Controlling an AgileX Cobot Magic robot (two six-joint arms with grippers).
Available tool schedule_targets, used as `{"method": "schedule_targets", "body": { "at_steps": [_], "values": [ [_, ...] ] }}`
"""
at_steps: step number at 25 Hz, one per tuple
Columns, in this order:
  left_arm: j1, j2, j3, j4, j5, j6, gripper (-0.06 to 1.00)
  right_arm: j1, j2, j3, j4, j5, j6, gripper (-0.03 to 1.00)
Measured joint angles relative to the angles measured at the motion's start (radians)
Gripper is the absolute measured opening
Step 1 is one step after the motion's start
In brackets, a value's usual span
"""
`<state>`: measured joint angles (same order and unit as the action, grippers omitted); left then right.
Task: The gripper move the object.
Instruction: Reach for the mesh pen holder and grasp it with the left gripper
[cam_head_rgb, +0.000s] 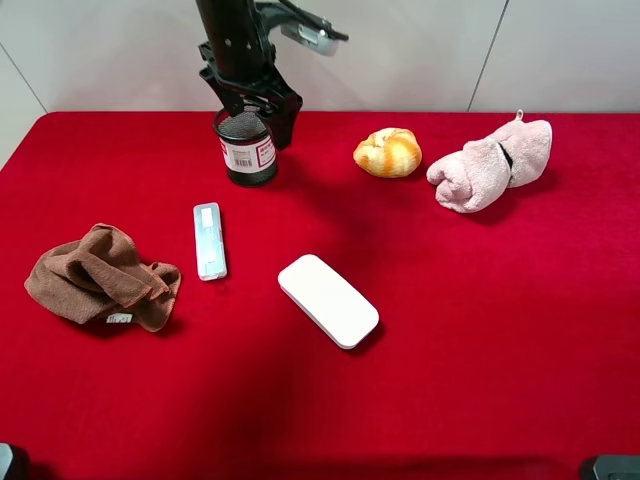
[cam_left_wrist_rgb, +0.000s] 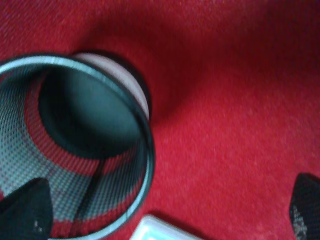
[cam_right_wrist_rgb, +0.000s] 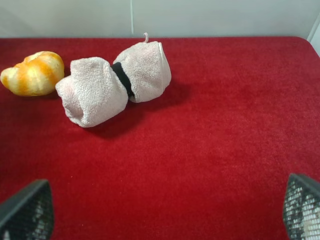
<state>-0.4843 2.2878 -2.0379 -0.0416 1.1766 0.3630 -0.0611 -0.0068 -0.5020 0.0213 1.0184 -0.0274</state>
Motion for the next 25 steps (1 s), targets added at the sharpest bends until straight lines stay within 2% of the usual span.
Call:
{"method": "schedule_targets", "body": {
  "at_steps": [11, 18, 22, 25],
  "values": [
    [-0.008, 0.1, -0.027, 0.032, -0.01, 0.045, 0.93, 0.0, 0.0, 0.0, 0.0, 0.0, 0.0, 0.69],
    [-0.008, 0.144, -0.027, 0.042, -0.025, 0.051, 0.9, 0.0, 0.0, 0.0, 0.0, 0.0, 0.0, 0.69],
    [-0.008, 0.155, -0.027, 0.042, -0.031, 0.052, 0.82, 0.0, 0.0, 0.0, 0.0, 0.0, 0.0, 0.69],
    [-0.008, 0.158, -0.027, 0.042, -0.049, 0.052, 0.71, 0.0, 0.0, 0.0, 0.0, 0.0, 0.0, 0.69]
  ]
}}
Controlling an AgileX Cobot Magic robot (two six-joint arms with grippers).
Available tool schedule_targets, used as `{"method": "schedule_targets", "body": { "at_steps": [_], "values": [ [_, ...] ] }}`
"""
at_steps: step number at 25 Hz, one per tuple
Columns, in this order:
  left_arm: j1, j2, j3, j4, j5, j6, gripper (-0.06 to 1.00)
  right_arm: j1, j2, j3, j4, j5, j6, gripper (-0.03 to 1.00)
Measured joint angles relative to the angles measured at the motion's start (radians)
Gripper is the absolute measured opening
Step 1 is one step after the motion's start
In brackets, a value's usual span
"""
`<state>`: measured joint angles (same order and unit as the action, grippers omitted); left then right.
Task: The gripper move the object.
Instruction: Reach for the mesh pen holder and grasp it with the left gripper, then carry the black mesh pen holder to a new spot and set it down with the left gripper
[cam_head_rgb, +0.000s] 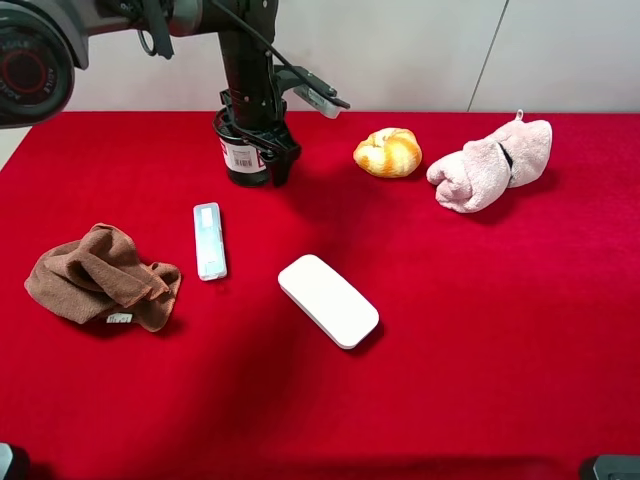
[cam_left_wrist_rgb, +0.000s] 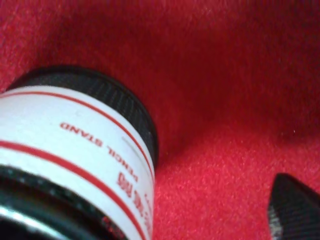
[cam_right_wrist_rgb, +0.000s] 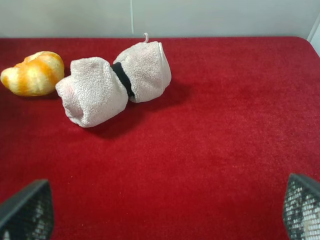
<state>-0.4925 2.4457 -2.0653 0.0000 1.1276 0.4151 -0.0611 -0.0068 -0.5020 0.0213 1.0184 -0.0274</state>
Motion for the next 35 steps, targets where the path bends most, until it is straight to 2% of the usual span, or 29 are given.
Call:
{"method": "schedule_targets", "body": {
  "at_steps": [4, 10, 20, 26, 30, 35],
  "values": [
    [0.0, 0.0, 0.0, 0.0, -0.025, 0.001, 0.49, 0.0, 0.0, 0.0, 0.0, 0.0, 0.0, 0.69],
    [0.0, 0.0, 0.0, 0.019, -0.04, 0.004, 0.1, 0.0, 0.0, 0.0, 0.0, 0.0, 0.0, 0.69],
    [0.0, 0.001, -0.01, 0.021, -0.032, 0.004, 0.1, 0.0, 0.0, 0.0, 0.0, 0.0, 0.0, 0.69],
    [0.0, 0.001, -0.131, 0.024, 0.063, 0.0, 0.1, 0.0, 0.0, 0.0, 0.0, 0.0, 0.0, 0.69],
    [-0.012, 0.0, -0.207, 0.042, 0.065, -0.024, 0.1, 0.0, 0.0, 0.0, 0.0, 0.0, 0.0, 0.69],
    [-0.057, -0.019, -0.218, 0.068, 0.066, -0.042, 0.1, 0.0, 0.0, 0.0, 0.0, 0.0, 0.0, 0.69]
  ]
}}
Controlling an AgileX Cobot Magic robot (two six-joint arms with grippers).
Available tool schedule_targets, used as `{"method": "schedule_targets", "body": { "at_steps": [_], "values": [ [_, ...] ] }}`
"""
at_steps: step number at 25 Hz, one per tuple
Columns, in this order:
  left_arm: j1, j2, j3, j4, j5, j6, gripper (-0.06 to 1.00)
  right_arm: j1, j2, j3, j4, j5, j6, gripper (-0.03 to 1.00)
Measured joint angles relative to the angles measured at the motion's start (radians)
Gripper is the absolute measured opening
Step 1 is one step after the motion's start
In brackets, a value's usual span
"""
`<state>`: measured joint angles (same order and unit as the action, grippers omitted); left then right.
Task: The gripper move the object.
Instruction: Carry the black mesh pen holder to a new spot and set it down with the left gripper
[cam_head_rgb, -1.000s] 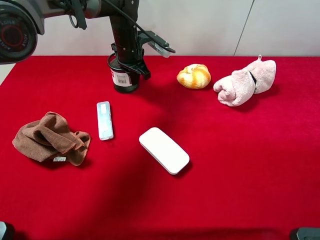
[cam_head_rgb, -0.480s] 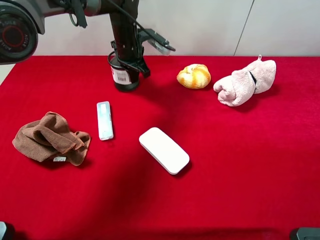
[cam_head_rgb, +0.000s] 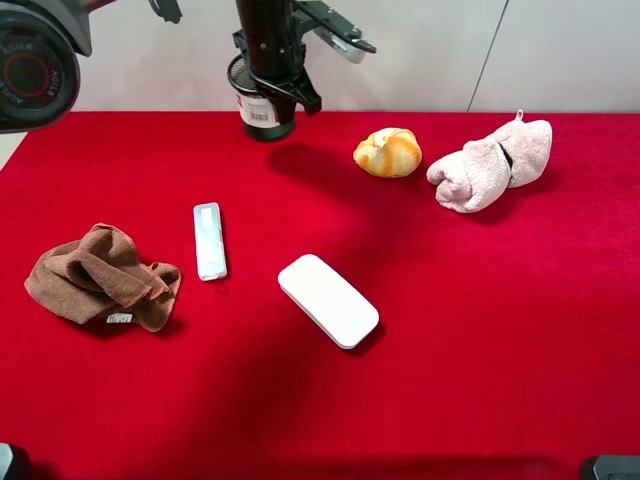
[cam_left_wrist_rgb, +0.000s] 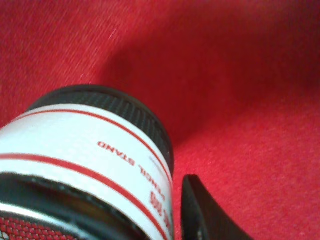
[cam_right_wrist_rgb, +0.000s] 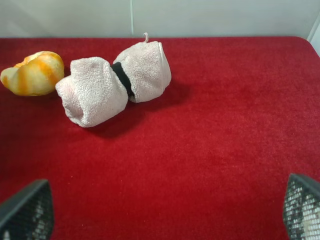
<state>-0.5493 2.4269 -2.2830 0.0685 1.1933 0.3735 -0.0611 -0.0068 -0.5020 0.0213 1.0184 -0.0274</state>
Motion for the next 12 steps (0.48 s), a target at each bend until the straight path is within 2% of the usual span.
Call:
{"method": "schedule_targets", "body": {
  "at_steps": [12],
  "values": [
    [-0.119, -0.012, -0.002, 0.0, 0.0, -0.041, 0.1, 0.0, 0.0, 0.0, 0.0, 0.0, 0.0, 0.69]
  ]
}}
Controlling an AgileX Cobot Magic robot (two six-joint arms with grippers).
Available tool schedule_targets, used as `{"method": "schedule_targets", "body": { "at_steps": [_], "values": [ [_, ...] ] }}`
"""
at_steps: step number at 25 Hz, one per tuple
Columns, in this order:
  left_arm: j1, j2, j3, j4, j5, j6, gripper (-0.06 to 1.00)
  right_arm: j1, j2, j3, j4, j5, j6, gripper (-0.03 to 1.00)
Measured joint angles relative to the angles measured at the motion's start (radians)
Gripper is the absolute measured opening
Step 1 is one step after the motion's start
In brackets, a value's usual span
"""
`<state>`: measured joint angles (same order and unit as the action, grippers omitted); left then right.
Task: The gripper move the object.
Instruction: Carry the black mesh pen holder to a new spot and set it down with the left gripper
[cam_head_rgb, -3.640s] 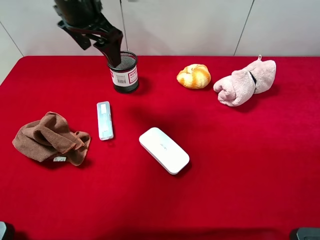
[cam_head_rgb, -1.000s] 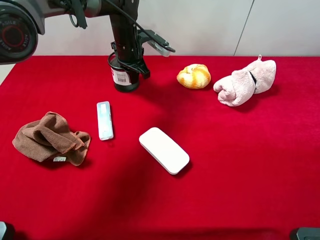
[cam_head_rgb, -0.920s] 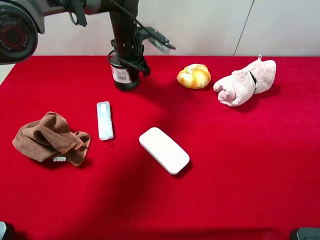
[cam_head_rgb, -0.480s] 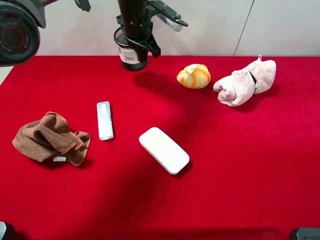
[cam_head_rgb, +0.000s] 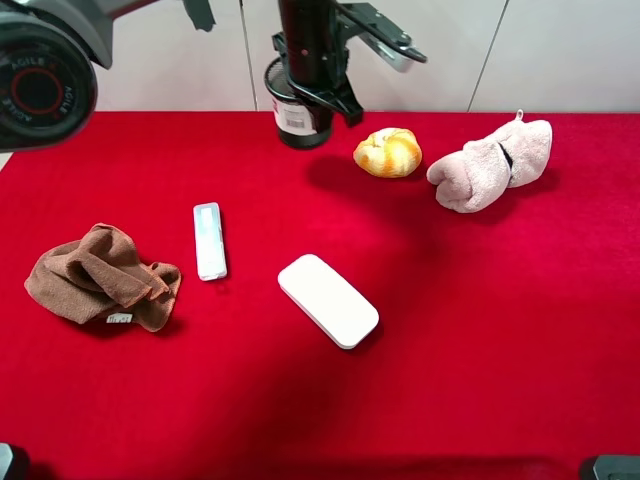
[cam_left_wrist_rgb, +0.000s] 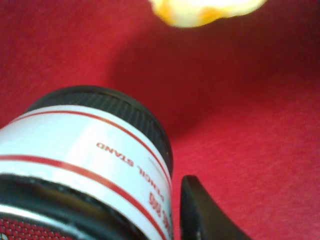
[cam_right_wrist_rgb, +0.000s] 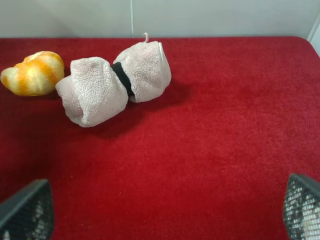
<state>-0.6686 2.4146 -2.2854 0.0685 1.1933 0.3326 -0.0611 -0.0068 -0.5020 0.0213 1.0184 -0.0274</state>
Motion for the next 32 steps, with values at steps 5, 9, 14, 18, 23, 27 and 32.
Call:
{"method": "schedule_targets", "body": {
  "at_steps": [5, 9, 14, 18, 23, 27, 32],
  "values": [
    [-0.055, -0.004, -0.001, 0.0, 0.0, -0.018, 0.1, 0.0, 0.0, 0.0, 0.0, 0.0, 0.0, 0.69],
    [-0.099, -0.004, -0.001, 0.0, 0.0, -0.032, 0.1, 0.0, 0.0, 0.0, 0.0, 0.0, 0.0, 0.69],
    [-0.151, -0.004, -0.001, -0.032, 0.0, -0.039, 0.1, 0.0, 0.0, 0.0, 0.0, 0.0, 0.0, 0.69],
    [-0.178, -0.004, -0.001, -0.068, 0.0, -0.042, 0.1, 0.0, 0.0, 0.0, 0.0, 0.0, 0.0, 0.69],
    [-0.213, -0.004, -0.001, -0.079, 0.0, -0.046, 0.1, 0.0, 0.0, 0.0, 0.0, 0.0, 0.0, 0.69],
    [-0.254, -0.004, -0.001, -0.085, 0.0, -0.069, 0.1, 0.0, 0.0, 0.0, 0.0, 0.0, 0.0, 0.69],
    [-0.298, -0.004, -0.001, -0.107, 0.0, -0.083, 0.1, 0.0, 0.0, 0.0, 0.0, 0.0, 0.0, 0.69]
  ]
}}
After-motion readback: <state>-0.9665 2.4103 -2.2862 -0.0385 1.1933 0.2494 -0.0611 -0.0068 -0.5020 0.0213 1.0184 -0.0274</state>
